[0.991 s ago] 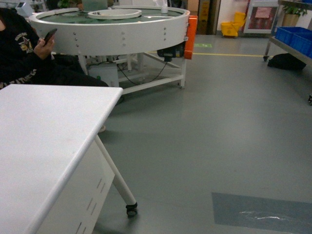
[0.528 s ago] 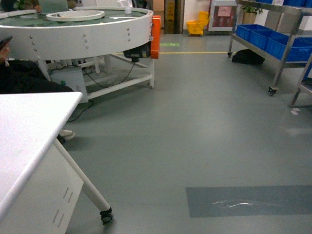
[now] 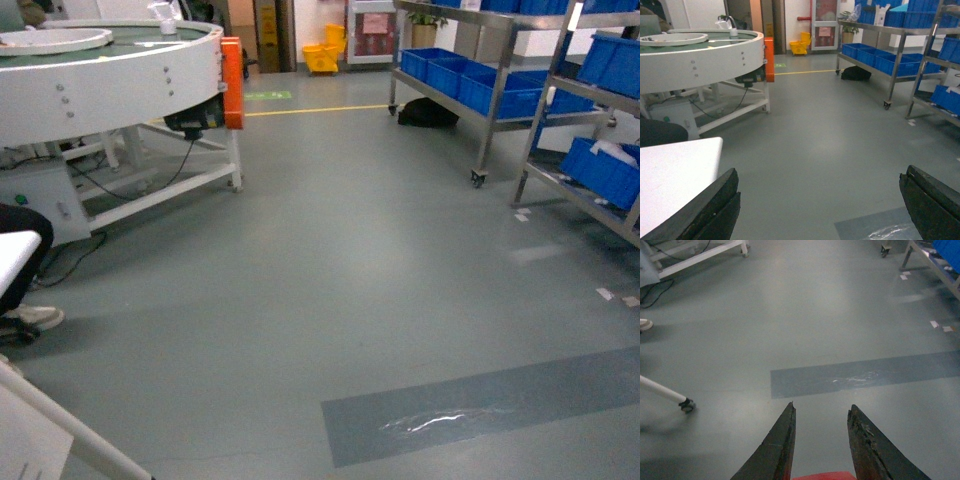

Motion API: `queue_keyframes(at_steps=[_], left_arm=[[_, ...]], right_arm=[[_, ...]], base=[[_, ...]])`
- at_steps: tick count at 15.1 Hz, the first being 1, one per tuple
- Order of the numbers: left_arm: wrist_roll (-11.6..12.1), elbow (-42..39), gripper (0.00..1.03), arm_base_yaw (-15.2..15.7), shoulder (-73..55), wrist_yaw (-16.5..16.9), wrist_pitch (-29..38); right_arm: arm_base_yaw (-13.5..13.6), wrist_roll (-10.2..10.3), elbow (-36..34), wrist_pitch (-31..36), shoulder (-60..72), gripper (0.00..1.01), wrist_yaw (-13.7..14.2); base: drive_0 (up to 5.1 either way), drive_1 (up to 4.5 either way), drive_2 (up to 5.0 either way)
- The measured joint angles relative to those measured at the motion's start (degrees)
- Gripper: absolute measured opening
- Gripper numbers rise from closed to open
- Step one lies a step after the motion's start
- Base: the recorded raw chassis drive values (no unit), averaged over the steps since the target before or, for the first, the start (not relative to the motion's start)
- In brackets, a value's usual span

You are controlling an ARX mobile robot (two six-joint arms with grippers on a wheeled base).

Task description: Pick red block from blue box to shelf

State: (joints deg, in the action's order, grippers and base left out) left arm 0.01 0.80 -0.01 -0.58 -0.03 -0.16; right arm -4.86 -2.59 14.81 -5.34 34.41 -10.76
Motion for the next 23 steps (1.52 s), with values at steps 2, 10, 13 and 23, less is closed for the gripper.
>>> queue_keyframes(at_steps=[2, 10, 13, 23], left_arm=[[0.00, 0.00, 0.98, 0.00, 0.00, -0.04, -0.11], [0.02, 0.00, 0.98, 0.00, 0.00, 0.00, 0.04], [0.00, 0.00, 0.98, 0.00, 0.00, -0.02, -0.13], [0.00, 0.00, 0.98, 0.00, 0.00, -0.11, -0.11]], right_arm=[[0.00, -0.02, 0.00, 0.02, -0.02, 0.26, 0.00], [0.00, -0.02, -0.02, -0.07, -0.02, 0.26, 0.02], [0.00, -0.02, 0.00, 0.24, 0.00, 0.26, 0.02], [0.00, -0.02, 0.00, 0.13, -0.02, 0.26, 0.02]], base=[[-1.6, 2.68, -5.9], [-0.9, 3.35, -5.1], [0.0, 4.12, -4.1], [0.0, 4.22, -4.1]])
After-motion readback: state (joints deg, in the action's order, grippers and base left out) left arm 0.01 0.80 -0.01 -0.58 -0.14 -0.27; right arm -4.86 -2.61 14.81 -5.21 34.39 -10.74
